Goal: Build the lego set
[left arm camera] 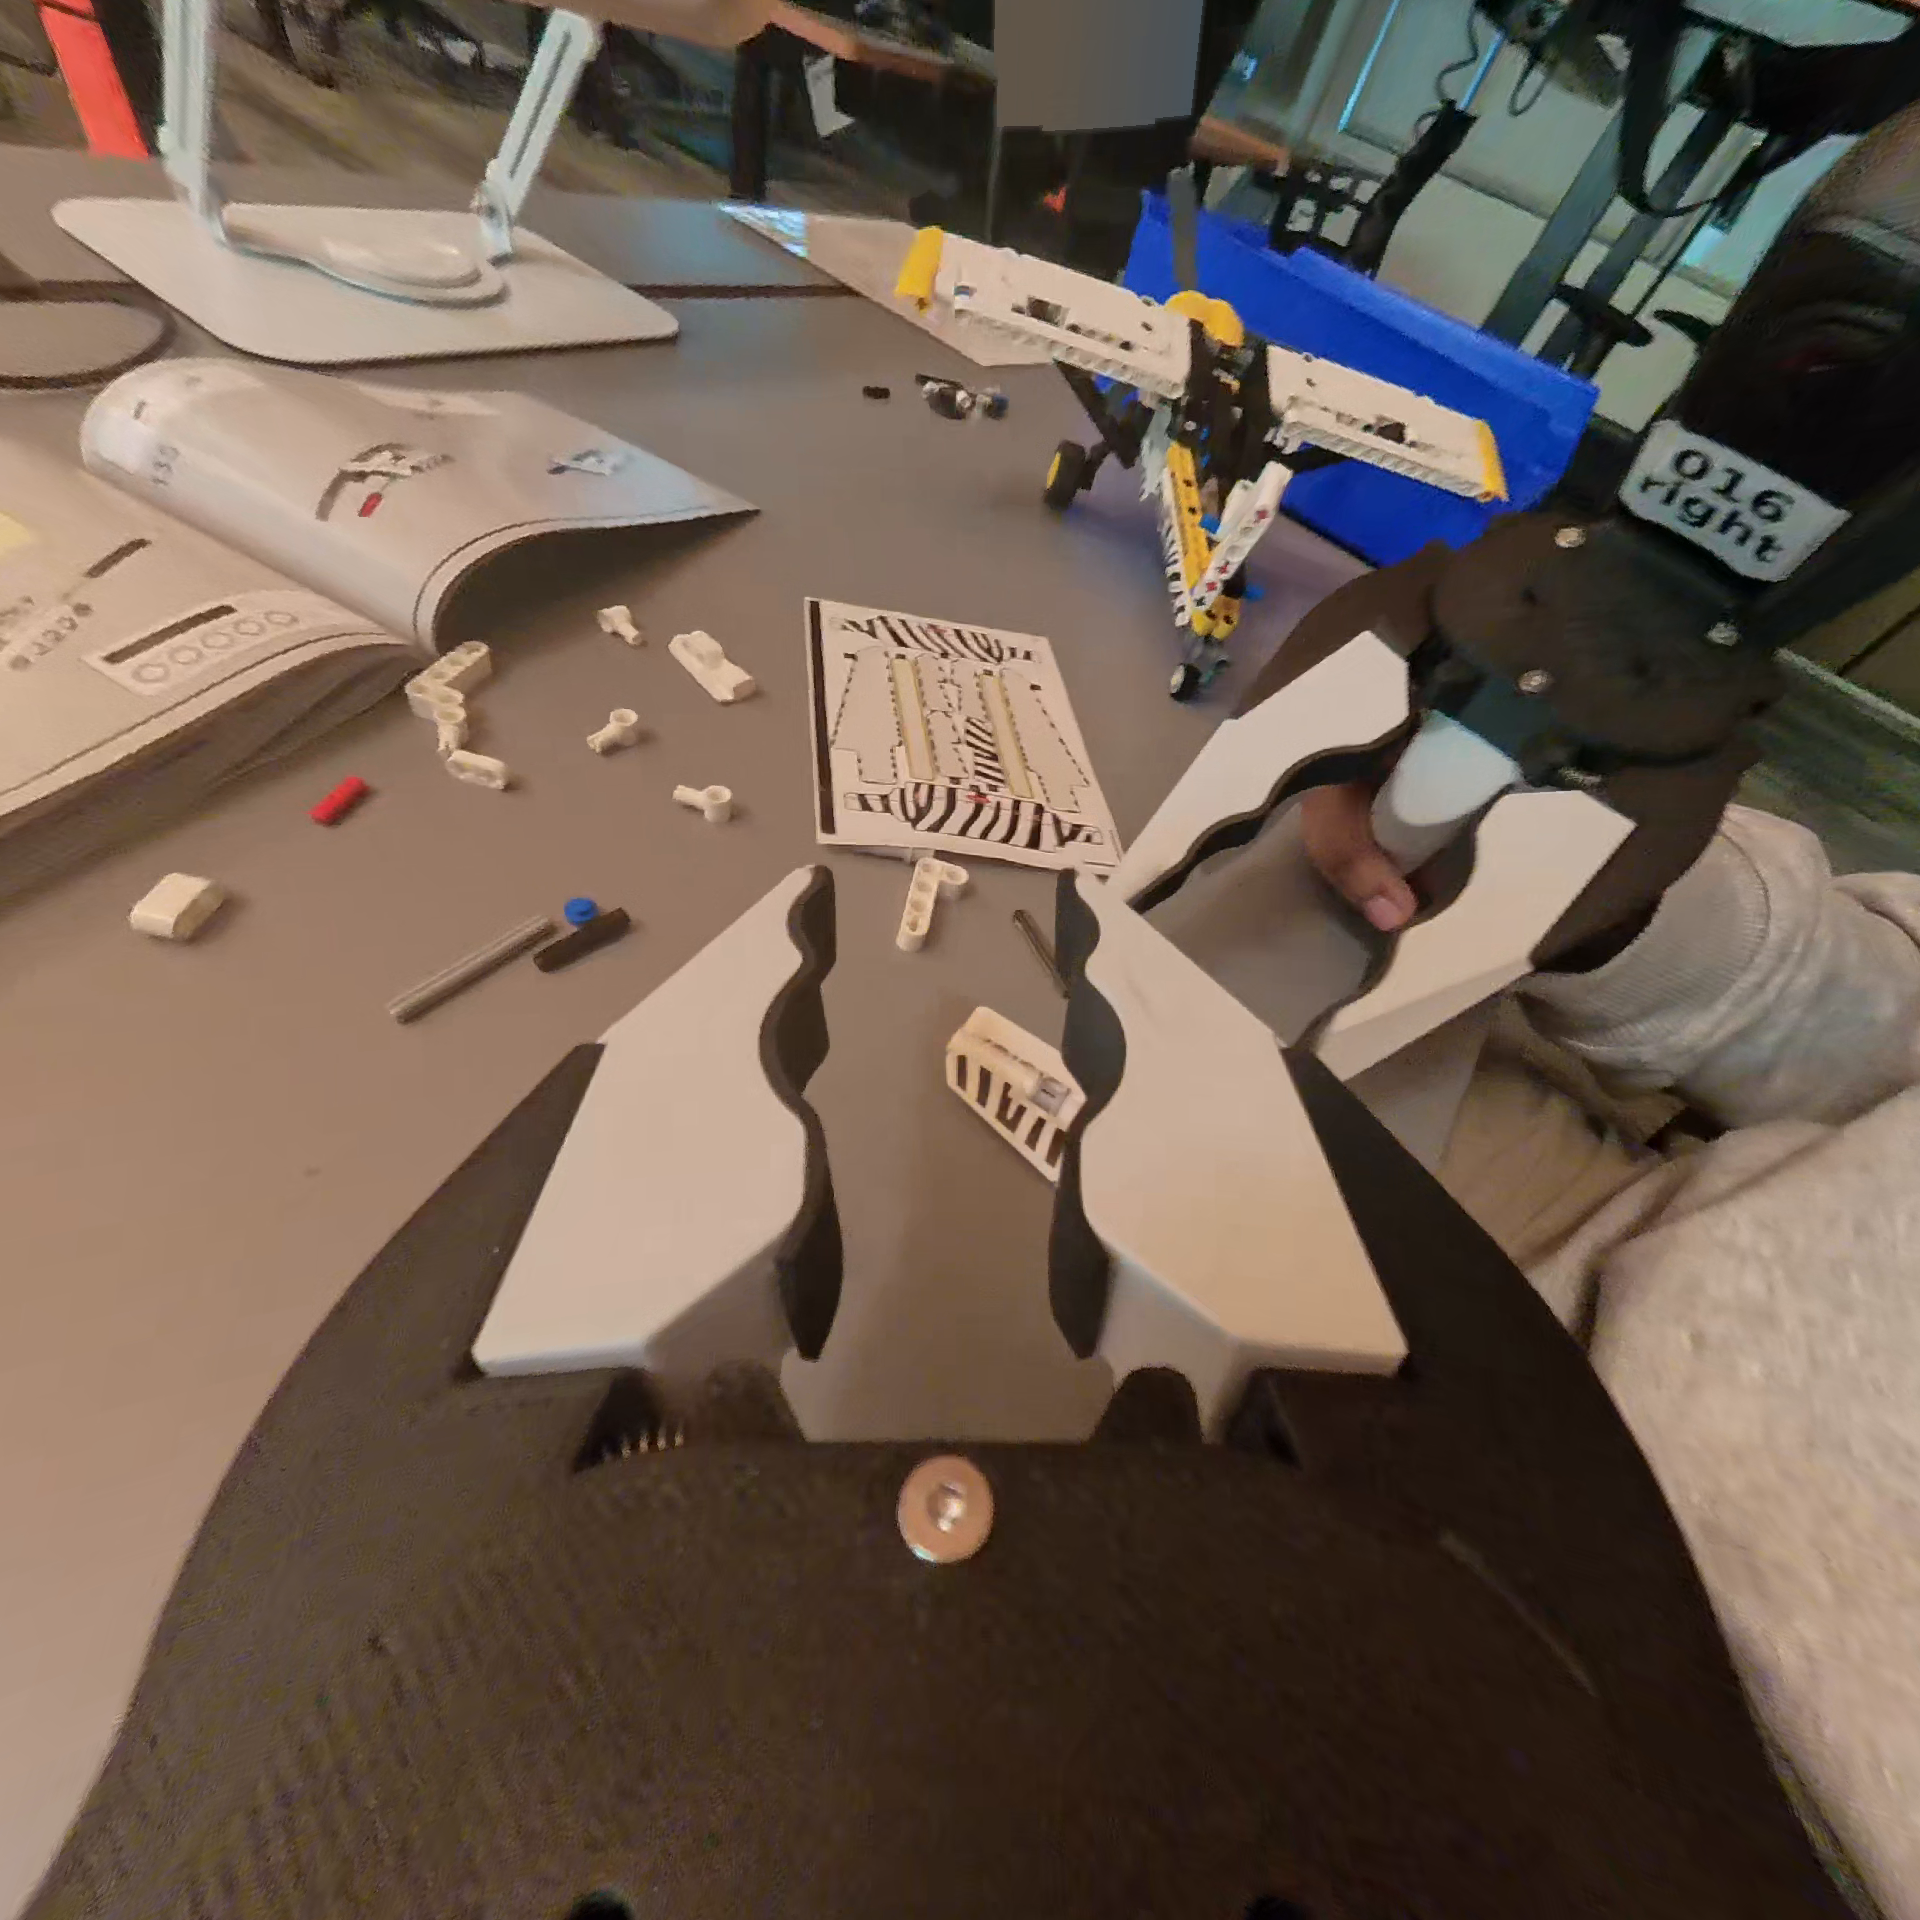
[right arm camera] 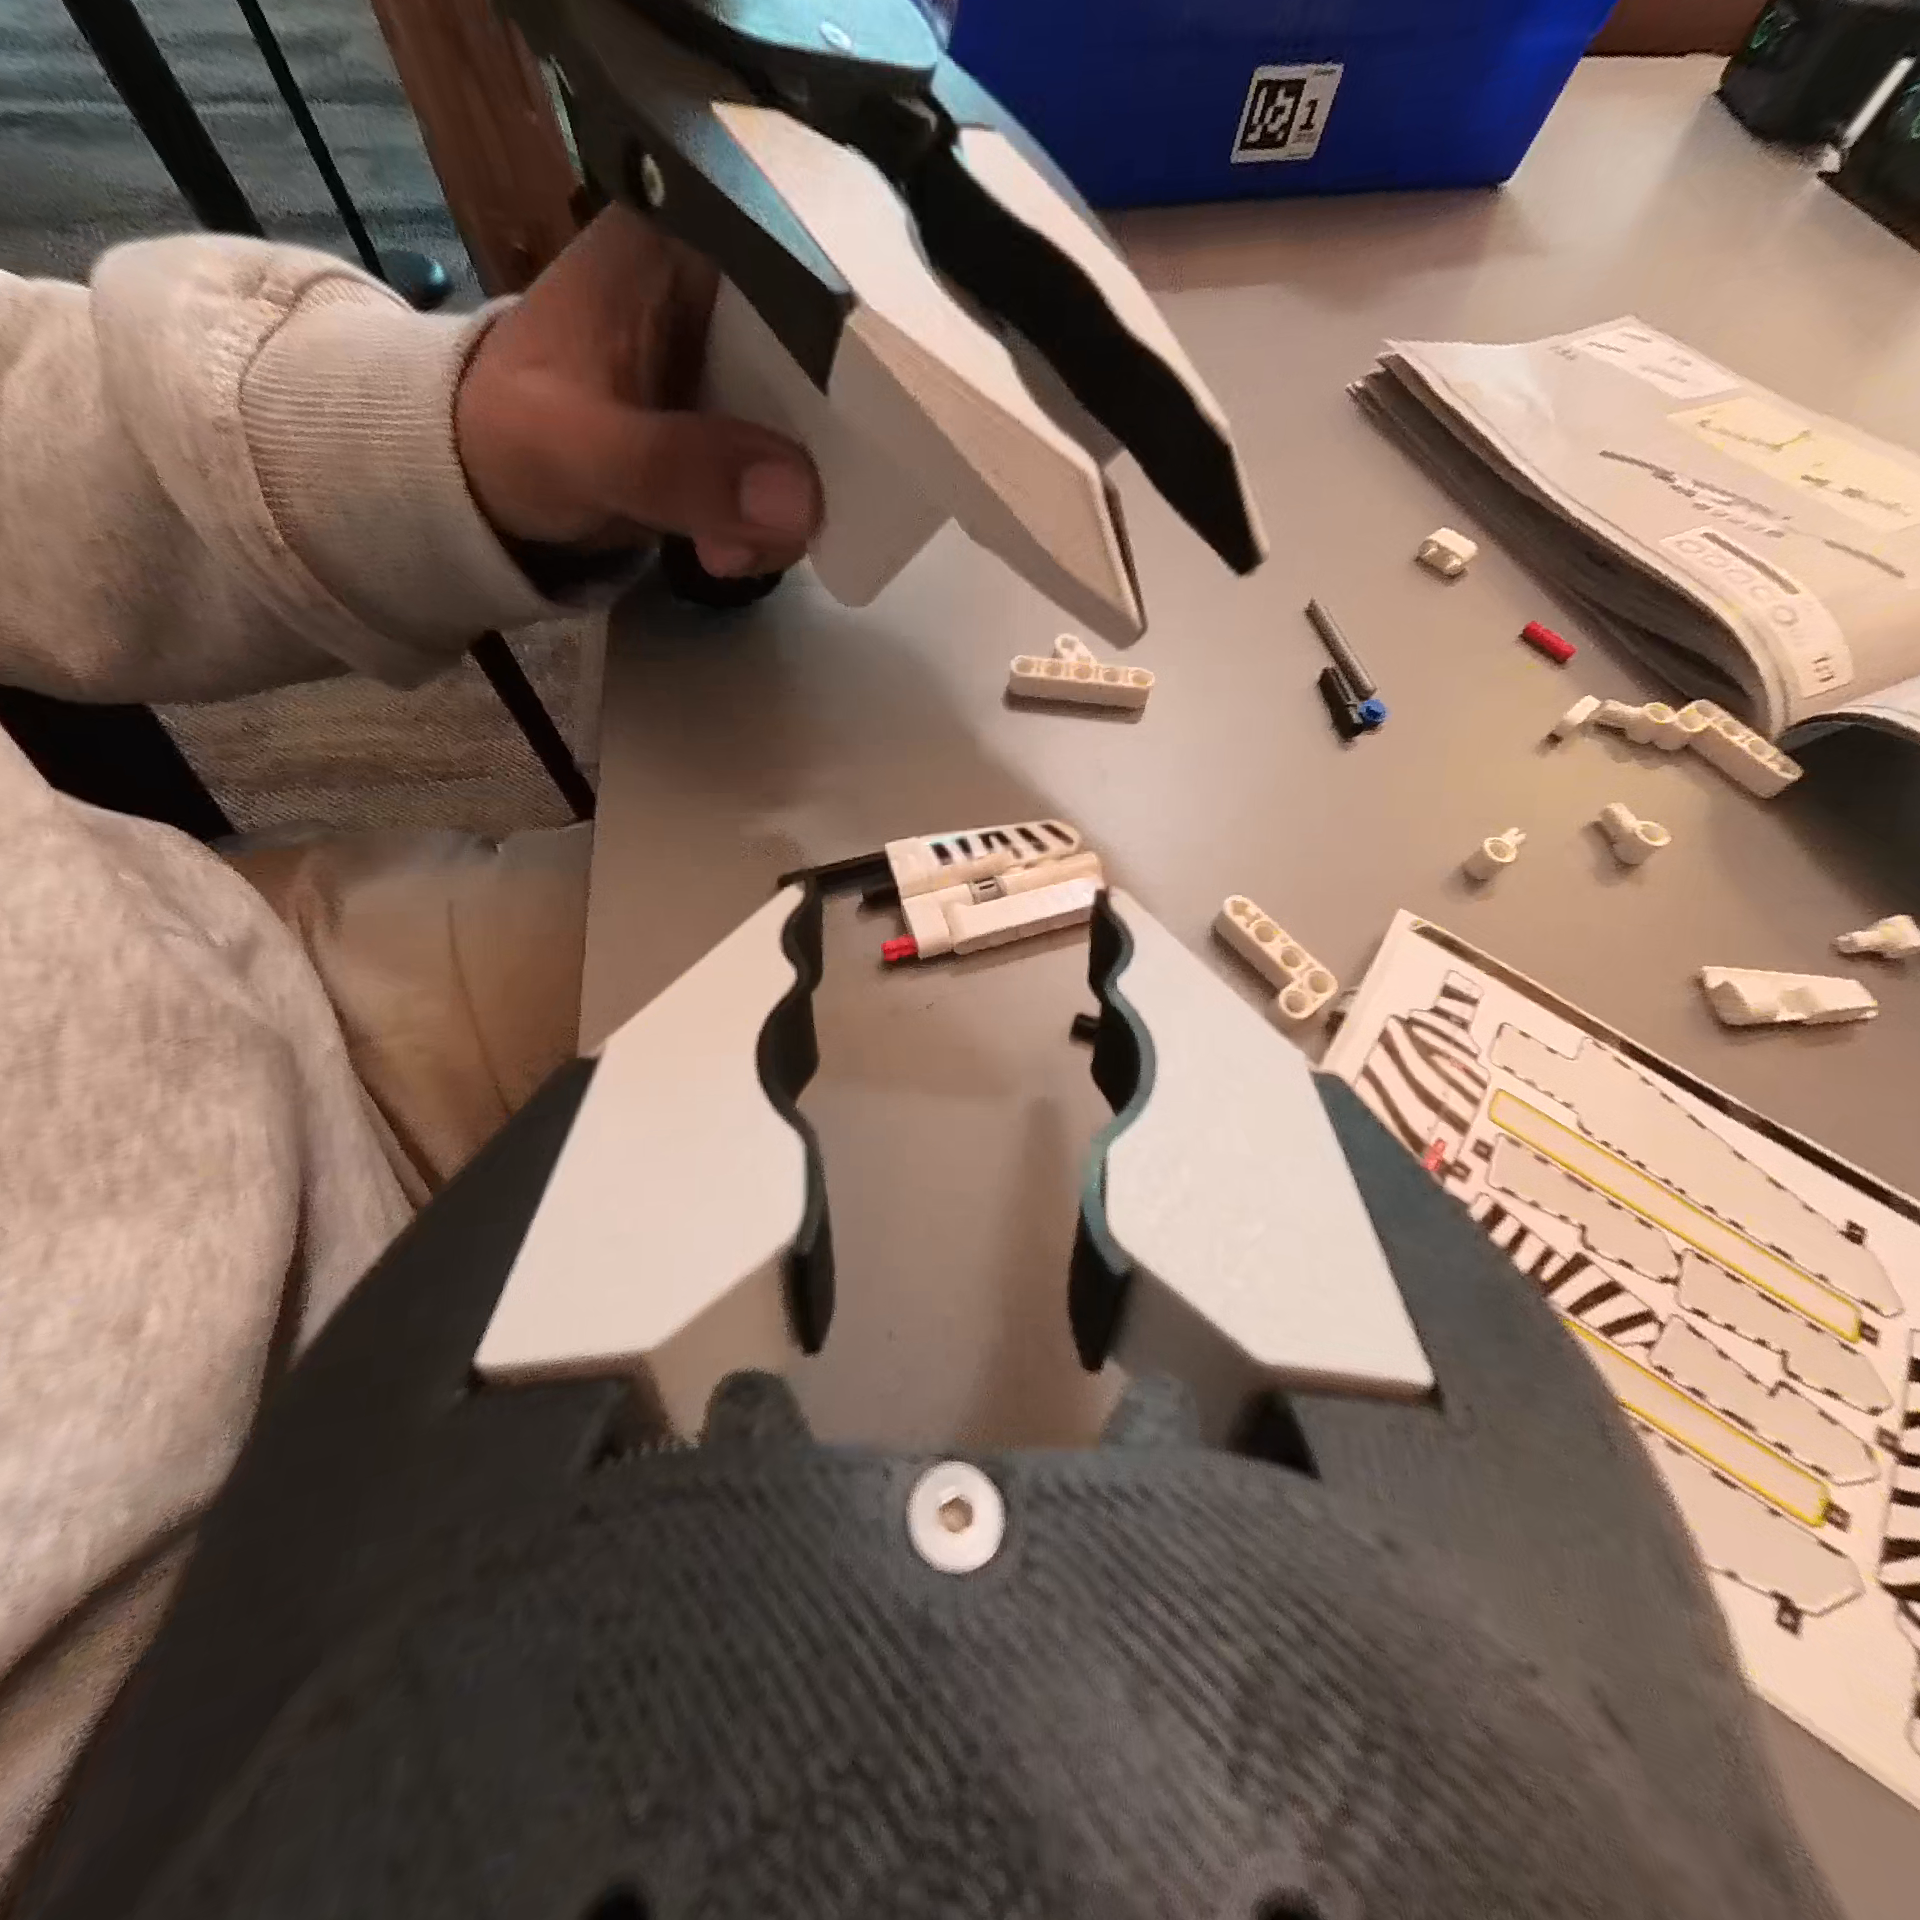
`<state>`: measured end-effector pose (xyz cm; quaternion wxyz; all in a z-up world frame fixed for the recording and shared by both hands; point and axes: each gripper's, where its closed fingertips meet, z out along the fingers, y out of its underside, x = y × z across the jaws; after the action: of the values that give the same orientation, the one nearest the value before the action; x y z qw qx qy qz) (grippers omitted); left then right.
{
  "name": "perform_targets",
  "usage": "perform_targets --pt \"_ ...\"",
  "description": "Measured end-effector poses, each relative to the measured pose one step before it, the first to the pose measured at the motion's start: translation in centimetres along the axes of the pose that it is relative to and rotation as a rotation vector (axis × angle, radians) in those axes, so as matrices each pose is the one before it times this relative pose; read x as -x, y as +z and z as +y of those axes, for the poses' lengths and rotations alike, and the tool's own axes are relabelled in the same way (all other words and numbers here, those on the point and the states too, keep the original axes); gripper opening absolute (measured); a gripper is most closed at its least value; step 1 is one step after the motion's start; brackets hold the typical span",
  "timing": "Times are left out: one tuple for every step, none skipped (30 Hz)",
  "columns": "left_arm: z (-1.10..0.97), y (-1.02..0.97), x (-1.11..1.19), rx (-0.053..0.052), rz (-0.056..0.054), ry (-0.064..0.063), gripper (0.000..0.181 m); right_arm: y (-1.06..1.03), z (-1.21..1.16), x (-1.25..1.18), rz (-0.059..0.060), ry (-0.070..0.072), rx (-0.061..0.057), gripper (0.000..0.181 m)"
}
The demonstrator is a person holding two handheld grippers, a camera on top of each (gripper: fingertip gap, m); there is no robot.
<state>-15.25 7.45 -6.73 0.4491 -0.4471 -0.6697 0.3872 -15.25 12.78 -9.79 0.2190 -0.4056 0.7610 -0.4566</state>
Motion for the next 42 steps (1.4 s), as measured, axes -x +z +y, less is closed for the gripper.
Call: perform_targets --pt "-0.139 -0.184 -0.151 -0.0139 0.0024 0.0044 0.042 0.069 0.192 -0.022 0.0066 -0.0044 0.0132 0.051" --pt "-0.175 -0.24 0.012 -0.0176 -0.0048 0.0003 0.041 0.078 0.187 -0.016 0.0057 -0.0034 0.0123 0.051" --pt "-0.124 -0.21 -0.065 -0.0143 0.0049 -0.006 0.041 0.083 0.122 0.064 0.0 -0.0055 0.0098 0.051" --pt "-0.019 -0.153 -0.142 -0.0075 0.0163 -0.0152 0.041 0.101 0.112 0.075 -0.0008 -0.0063 0.0089 0.051" --pt "0.026 -0.091 -0.129 -0.0039 0.0215 -0.0255 0.041 0.103 0.121 0.068 -0.0003 -0.0059 0.0102 0.051" --pt "0.034 -0.052 -0.094 -0.0029 0.0249 -0.0329 0.041 0.122 0.137 0.129 -0.0042 -0.0067 0.011 0.052" --pt "0.019 -0.053 -0.008 -0.0027 0.0243 -0.034 0.041 0.117 0.131 0.095 -0.0031 -0.006 0.0115 0.052" --pt "-0.05 -0.076 0.106 -0.0055 0.0176 -0.0338 0.041 0.115 0.143 0.07 -0.0012 -0.005 0.0116 0.052" --pt "-0.109 -0.101 0.088 -0.0087 0.0165 -0.0294 0.04 0.122 0.139 0.03 0.0004 -0.0033 0.0117 0.051" --pt "-0.092 -0.137 -0.15 -0.009 0.0294 -0.0242 0.032 0.13 0.152 -0.006 0.0011 -0.0008 0.0122 0.048" --pt "-0.053 -0.116 -0.311 -0.0061 0.0391 -0.0213 0.015 0.124 0.157 -0.18 0.0101 0.0056 0.0131 0.039" --pt "-0.013 -0.081 -0.02 -0.0029 0.0184 -0.0259 0.001 0.096 0.146 -0.392 0.0204 0.0141 0.0111 0.021" --pt "0.023 -0.017 0.269 0.0003 -0.004 -0.0261 0.0 0.051 0.052 -0.271 0.0082 0.0156 0.0044 0.01" --pt "0.065 0.009 0.299 0.0035 -0.0112 -0.0202 0.002 0.007 -0.013 -0.11 -0.0054 0.0164 -0.0009 0.007" --pt "0.209 0.067 0.265 0.0128 -0.0109 -0.0181 0.001 -0.054 -0.078 -0.184 -0.0025 0.0198 -0.0062 0.005" --pt "0.438 0.195 0.147 0.0289 -0.0051 -0.0184 0.0 -0.101 -0.207 -0.303 0.0047 0.0223 -0.0142 0.0" --pt "0.695 0.337 0.019 0.0463 0.003 -0.0202 0.0 -0.078 -0.365 -0.323 0.0051 0.0227 -0.0218 0.0" --pt "0.978 0.494 0.154 0.0645 -0.0061 -0.0262 0.0 -0.013 -0.429 -0.135 -0.0046 0.0198 -0.0224 0.0" --pt "1.049 0.61 0.283 0.0733 -0.0165 -0.0241 0.0 0.078 -0.346 0.043 -0.0134 0.0145 -0.0153 0.0" --pt "0.968 0.633 0.193 0.0707 -0.0152 -0.0119 0.0 0.163 -0.182 0.054 -0.0103 0.0095 -0.0038 0.0" --pt "0.755 0.561 0.209 0.0588 -0.0216 -0.0003 0.0 0.223 -0.007 -0.025 -0.0005 0.0045 0.0069 0.0" --pt "0.478 0.397 0.264 0.0389 -0.0301 0.007 0.0 0.249 0.101 -0.007 0.0024 -0.0024 0.0135 0.0" --pt "0.21 0.199 0.241 0.0183 -0.0296 0.0103 0.0 0.225 0.161 0.003 0.0055 -0.0069 0.016 0.0" --pt "0.026 0.041 0.094 0.0022 -0.0166 0.0094 0.0 0.199 0.177 0.015 0.0057 -0.0094 0.0165 0.0" --pt "-0.088 -0.063 0.105 -0.0072 -0.0103 0.0016 0.0 0.17 0.178 0.064 0.0036 -0.0104 0.015 0.0" --pt "-0.095 -0.082 0.097 -0.0077 -0.003 -0.0057 0.0 0.151 0.176 0.059 0.0028 -0.0091 0.014 0.0" --pt "0.014 0.017 0.08 0.0011 0.0023 -0.0113 0.0 0.167 0.186 0.01 0.0041 -0.0062 0.0158 0.0" --pt "0.063 0.049 -0.038 0.0059 0.0131 -0.0102 0.0 0.158 0.127 -0.032 0.0059 -0.0032 0.0117 0.0" --pt "0.013 0.036 -0.006 0.0023 0.0079 -0.0082 0.001 0.0 -0.021 -0.037 0.0019 0.0006 -0.001 0.0" --pt "0.039 0.05 -0.004 0.004 0.0037 -0.0029 0.001 0.0 0.016 -0.017 -0.0055 0.0078 0.0003 0.0" --pt "0.036 0.044 -0.022 0.0038 0.0013 0.0009 0.002 -0.002 0.0 -0.024 -0.0092 0.0136 0.0 0.0" --pt "0.003 0.017 0.005 0.0009 -0.0013 0.002 0.002 -0.005 0.007 -0.033 -0.0097 0.0143 -0.0001 0.0" --pt "0.006 0.015 0.004 0.0003 -0.0019 0.0016 0.002 -0.001 0.001 -0.047 -0.0063 0.0111 -0.0002 0.0" --pt "-0.002 0.007 0.013 0.0002 -0.0009 0.0003 0.002 -0.014 -0.002 -0.105 0.0004 0.0099 -0.0004 0.0" --pt "0.001 -0.011 -0.001 0.0001 0.0005 -0.0006 0.002 -0.002 -0.008 -0.135 0.0053 0.0064 -0.0004 0.0" --pt "0.0 -0.004 0.001 0.0001 0.0017 -0.0019 0.002 -0.005 0.004 -0.069 0.0055 0.0001 0.0 0.0" --pt "0.0 0.0 0.006 0.0 0.0021 -0.0023 0.002 0.011 -0.003 -0.028 0.0055 -0.004 0.0001 0.0" --pt "-0.007 -0.005 -0.003 0.0 0.0022 -0.0024 0.002 0.002 0.006 -0.003 0.0056 -0.0064 0.0002 0.0" --pt "-0.002 -0.01 0.003 0.0 0.0027 -0.0028 0.002 0.003 -0.008 0.006 0.0059 -0.0074 0.0001 0.0" --pt "0.003 -0.008 -0.006 -0.0001 0.0028 -0.0029 0.002 0.003 0.002 0.011 0.0052 -0.0072 0.0 0.0" --pt "-0.006 -0.009 0.001 -0.0003 0.0027 -0.0031 0.002 -0.016 0.002 0.022 0.0031 -0.006 0.0 0.0" --pt "-0.011 -0.011 0.005 -0.0002 0.0029 -0.0032 0.002 -0.013 -0.004 0.02 0.0004 -0.0025 -0.0003 0.0"
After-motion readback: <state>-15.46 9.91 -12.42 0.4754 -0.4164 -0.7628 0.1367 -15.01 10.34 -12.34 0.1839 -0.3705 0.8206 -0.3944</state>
